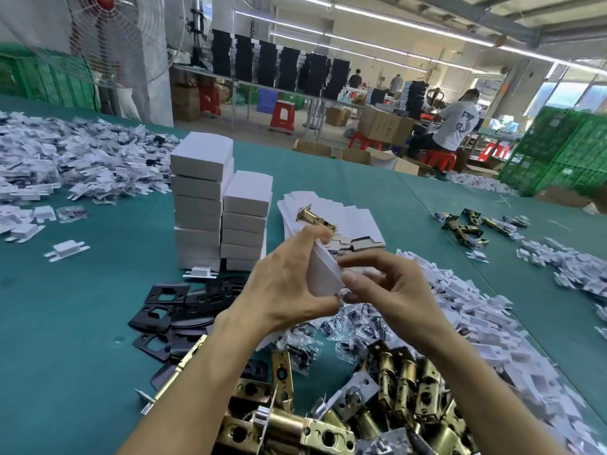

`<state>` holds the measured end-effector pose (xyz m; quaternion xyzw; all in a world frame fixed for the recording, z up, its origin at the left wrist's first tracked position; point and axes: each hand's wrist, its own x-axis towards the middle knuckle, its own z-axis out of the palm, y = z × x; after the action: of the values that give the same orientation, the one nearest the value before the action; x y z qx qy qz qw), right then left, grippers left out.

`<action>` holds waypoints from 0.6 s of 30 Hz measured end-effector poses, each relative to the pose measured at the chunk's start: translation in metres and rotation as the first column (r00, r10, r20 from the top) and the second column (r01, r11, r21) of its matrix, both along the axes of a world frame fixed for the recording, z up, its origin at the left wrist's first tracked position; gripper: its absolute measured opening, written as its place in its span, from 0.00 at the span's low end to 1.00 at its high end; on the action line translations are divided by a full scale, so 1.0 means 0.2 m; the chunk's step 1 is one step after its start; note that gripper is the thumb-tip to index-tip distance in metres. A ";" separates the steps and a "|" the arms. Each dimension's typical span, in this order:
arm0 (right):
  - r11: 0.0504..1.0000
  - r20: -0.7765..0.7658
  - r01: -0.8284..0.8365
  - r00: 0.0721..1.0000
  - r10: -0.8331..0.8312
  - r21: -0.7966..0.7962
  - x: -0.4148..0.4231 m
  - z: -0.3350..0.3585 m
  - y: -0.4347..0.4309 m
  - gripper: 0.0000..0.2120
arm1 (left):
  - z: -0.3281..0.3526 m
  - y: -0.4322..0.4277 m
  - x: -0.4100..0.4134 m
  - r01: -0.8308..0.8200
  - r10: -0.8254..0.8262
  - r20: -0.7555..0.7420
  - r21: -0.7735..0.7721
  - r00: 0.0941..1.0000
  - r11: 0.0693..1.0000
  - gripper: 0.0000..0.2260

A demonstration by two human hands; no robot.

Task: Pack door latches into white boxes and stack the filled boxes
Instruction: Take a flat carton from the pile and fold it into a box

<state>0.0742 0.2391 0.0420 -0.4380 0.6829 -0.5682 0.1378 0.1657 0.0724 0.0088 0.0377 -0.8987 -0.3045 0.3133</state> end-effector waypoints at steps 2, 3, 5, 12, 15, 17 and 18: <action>0.999 0.078 0.003 0.997 -0.006 0.032 0.00 0.00 0.00 0.09 | 0.00 0.01 0.01 0.047 -0.045 0.037 -0.061 0.998 0.997 0.36; 0.999 0.112 0.002 0.994 -0.007 0.048 0.00 0.00 -0.01 0.09 | 0.01 0.02 0.01 0.073 -0.070 0.041 -0.086 0.997 0.994 0.37; 0.997 0.178 -0.021 0.984 0.007 0.074 -0.01 0.01 -0.01 0.11 | 0.01 0.03 0.01 0.089 -0.085 0.035 -0.134 0.996 0.987 0.37; 0.999 0.278 0.022 0.961 -0.013 -0.029 -0.03 0.04 -0.01 0.15 | 0.00 0.04 -0.02 -0.183 0.172 -0.087 -0.149 0.981 0.972 0.35; 0.998 0.249 -0.065 0.966 0.068 -0.022 -0.03 0.04 -0.01 0.19 | 0.02 0.06 -0.01 -0.082 0.077 -0.053 -0.098 0.996 0.992 0.35; 0.985 0.287 -0.169 0.943 0.166 -0.013 -0.03 0.04 0.01 0.26 | 0.03 0.05 0.00 -0.011 0.011 -0.002 0.001 1.000 1.000 0.36; 0.978 0.319 -0.208 0.926 0.202 -0.018 -0.04 0.05 0.02 0.30 | 0.03 0.05 0.00 0.009 -0.010 0.012 0.032 1.000 0.999 0.37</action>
<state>0.0668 0.2429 0.0513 -0.4081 0.6067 -0.6084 0.3086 0.1661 0.0815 0.0152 0.0402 -0.8958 -0.3200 0.3057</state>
